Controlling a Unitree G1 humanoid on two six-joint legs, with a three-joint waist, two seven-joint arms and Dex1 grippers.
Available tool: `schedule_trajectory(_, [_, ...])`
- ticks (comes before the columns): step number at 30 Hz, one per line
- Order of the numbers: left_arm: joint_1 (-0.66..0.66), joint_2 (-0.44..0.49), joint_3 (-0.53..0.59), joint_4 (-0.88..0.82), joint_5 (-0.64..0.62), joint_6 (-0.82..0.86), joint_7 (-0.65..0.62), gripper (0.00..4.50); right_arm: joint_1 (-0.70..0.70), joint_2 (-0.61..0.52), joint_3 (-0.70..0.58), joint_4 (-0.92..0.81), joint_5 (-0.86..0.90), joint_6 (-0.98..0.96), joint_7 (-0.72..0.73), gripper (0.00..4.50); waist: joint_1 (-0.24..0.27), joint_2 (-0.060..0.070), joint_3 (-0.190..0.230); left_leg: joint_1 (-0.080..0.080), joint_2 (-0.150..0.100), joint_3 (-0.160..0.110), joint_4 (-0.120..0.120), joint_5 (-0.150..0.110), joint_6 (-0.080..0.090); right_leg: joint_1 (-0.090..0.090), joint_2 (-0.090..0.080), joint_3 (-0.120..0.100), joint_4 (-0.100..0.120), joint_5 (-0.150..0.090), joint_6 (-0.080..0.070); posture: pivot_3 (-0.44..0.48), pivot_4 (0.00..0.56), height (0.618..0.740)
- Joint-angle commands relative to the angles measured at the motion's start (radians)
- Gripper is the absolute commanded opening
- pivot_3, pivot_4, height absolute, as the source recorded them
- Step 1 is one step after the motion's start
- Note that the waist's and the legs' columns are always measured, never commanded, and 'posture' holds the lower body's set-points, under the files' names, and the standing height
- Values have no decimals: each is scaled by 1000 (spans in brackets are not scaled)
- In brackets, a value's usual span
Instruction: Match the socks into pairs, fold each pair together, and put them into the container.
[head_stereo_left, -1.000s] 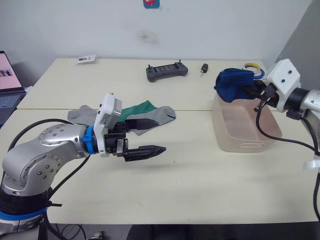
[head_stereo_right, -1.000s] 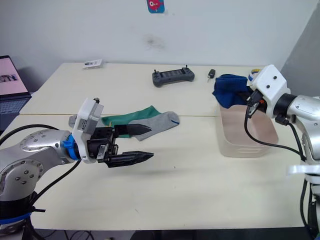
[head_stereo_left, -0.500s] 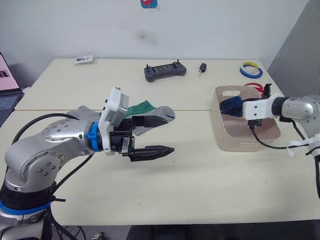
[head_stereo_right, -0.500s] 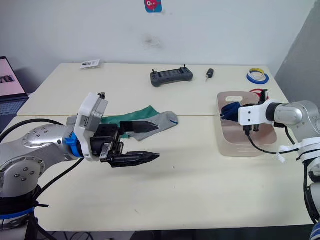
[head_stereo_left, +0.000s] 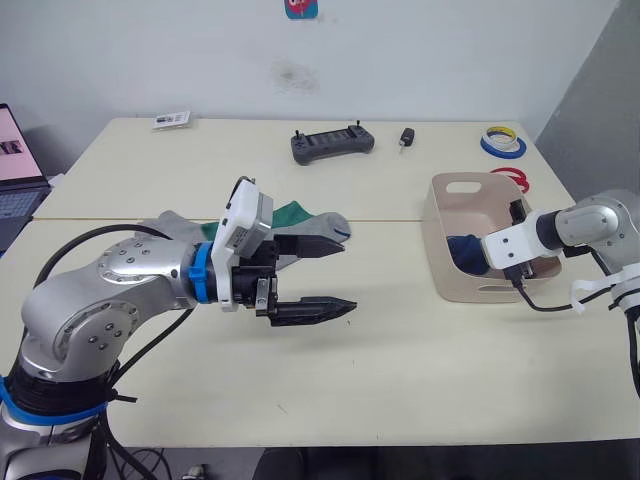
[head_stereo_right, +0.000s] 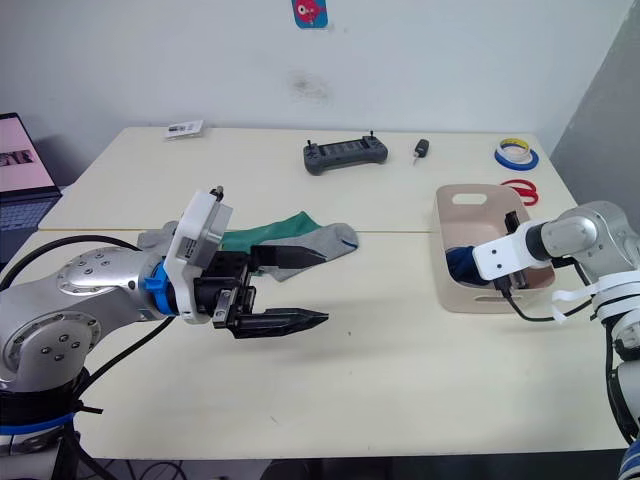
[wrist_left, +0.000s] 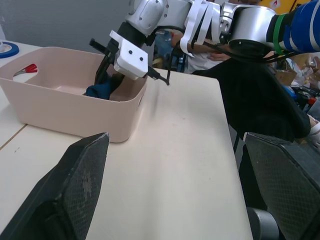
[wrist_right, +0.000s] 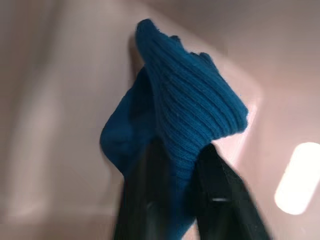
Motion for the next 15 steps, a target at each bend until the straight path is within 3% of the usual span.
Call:
schedule_trajectory(1, [-20,-7,3,-19,6,-19,6,4500,-68,-22,-33,-2,34,16,64,2328,0,0,0,0,0,-1,1,0,0,1,0,0,0,0,0,0,150,740])
schedule_trajectory(7, [-1,-14,-3,-14,35,-29,9,4500,-111,-55,-56,-28,105,79,201,4316,9,1,0,0,0,-3,3,-1,2,3,0,-1,0,0,0,0,150,740])
schedule_trajectory(15, [20,-14,-3,-6,69,-36,-4,4500,-98,-114,-104,-123,168,184,285,4413,12,2,1,0,0,-3,3,-2,3,3,0,-1,0,0,0,0,150,740])
